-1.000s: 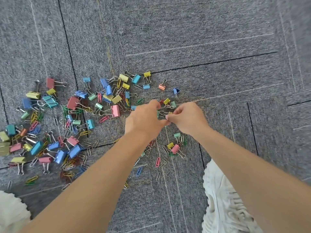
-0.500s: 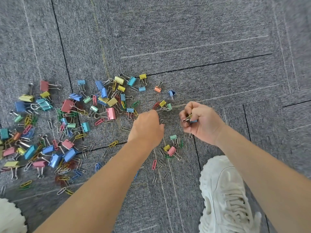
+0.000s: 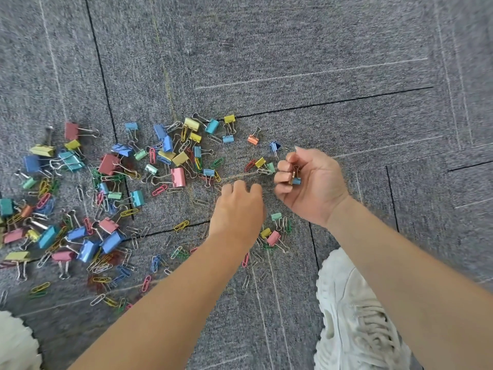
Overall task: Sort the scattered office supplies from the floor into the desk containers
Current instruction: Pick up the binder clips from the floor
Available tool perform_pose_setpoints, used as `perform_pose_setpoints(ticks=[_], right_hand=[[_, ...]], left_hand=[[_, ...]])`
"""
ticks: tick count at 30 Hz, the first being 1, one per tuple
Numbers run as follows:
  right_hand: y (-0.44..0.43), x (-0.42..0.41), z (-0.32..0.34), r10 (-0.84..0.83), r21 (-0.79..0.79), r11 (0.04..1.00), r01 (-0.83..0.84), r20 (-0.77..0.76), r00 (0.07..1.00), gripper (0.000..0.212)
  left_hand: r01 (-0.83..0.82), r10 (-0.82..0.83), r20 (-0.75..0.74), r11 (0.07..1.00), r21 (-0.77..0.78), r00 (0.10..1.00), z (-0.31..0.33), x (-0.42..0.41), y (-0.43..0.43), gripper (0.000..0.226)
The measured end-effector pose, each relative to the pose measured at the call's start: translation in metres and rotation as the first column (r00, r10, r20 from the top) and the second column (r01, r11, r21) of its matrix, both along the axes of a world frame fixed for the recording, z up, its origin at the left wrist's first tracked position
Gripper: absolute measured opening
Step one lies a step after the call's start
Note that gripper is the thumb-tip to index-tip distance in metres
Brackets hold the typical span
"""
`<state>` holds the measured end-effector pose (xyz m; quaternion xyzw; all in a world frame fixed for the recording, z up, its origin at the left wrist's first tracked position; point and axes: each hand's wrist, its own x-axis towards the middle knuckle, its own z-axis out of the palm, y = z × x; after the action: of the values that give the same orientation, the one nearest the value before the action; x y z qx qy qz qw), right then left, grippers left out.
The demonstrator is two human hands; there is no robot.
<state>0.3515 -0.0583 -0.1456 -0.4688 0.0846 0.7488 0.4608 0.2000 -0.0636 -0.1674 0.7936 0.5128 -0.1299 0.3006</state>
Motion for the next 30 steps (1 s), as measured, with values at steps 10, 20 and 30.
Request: perform_pose_setpoints(ticks=[10, 20, 30], right_hand=[[0.007, 0.003, 0.014, 0.237, -0.058, 0.971, -0.233, 0.078, 0.968, 0.025], [0.008, 0.009, 0.009, 0.234, -0.085, 0.972, -0.221, 0.206, 0.95, 0.012], [-0.003, -0.014, -0.014, 0.318, -0.591, 0.51, -0.625, 0.805, -0.501, 0.017]], left_hand=[[-0.079, 0.08, -0.023, 0.997, 0.026, 0.997, -0.006, 0.002, -0.018, 0.02], [-0.598, 0.878, 0.298, 0.474, -0.646, 0.374, 0.013, -0.053, 0.041, 0.016], [-0.193, 0.994, -0.074, -0.09, -0.977, -0.085, 0.023, -0.051, 0.051, 0.015]])
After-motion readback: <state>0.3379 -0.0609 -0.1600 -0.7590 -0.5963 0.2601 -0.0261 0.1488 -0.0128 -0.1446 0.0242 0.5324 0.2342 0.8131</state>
